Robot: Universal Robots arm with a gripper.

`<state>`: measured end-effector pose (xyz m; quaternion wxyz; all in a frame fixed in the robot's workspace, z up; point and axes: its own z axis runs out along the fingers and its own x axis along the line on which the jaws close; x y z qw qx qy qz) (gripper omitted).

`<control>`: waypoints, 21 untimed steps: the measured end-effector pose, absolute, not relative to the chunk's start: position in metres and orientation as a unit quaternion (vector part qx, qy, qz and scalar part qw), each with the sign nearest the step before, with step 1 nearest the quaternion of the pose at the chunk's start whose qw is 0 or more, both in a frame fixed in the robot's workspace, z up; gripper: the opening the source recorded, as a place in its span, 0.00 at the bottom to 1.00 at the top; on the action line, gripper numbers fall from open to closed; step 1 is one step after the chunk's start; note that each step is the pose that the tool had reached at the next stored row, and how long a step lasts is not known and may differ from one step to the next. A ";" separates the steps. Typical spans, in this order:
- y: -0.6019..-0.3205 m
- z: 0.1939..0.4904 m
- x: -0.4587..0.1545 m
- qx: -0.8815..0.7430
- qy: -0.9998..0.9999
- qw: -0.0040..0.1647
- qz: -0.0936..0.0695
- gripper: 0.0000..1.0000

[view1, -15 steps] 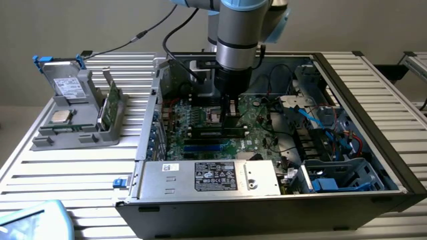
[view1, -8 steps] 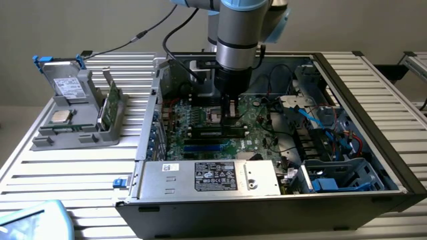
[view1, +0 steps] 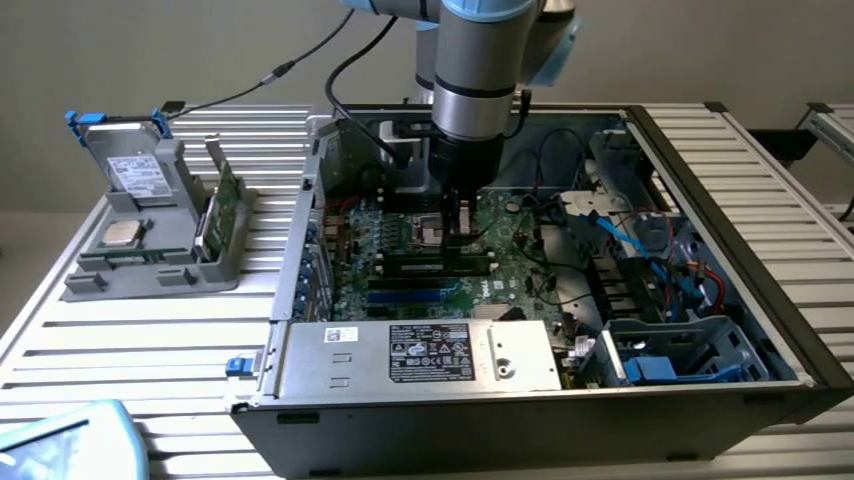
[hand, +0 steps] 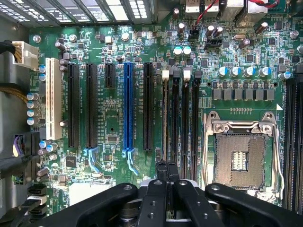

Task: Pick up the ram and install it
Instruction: 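Press down the ram until it locks into place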

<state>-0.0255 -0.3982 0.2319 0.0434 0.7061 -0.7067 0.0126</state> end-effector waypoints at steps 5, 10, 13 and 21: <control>-0.398 0.232 -0.023 0.713 -0.700 0.043 0.013 0.11; -0.398 0.239 -0.023 0.722 -0.690 0.044 0.013 0.11; -0.398 0.243 -0.022 0.723 -0.690 0.044 0.012 0.11; -0.399 0.242 -0.008 0.724 -0.688 0.045 0.011 0.11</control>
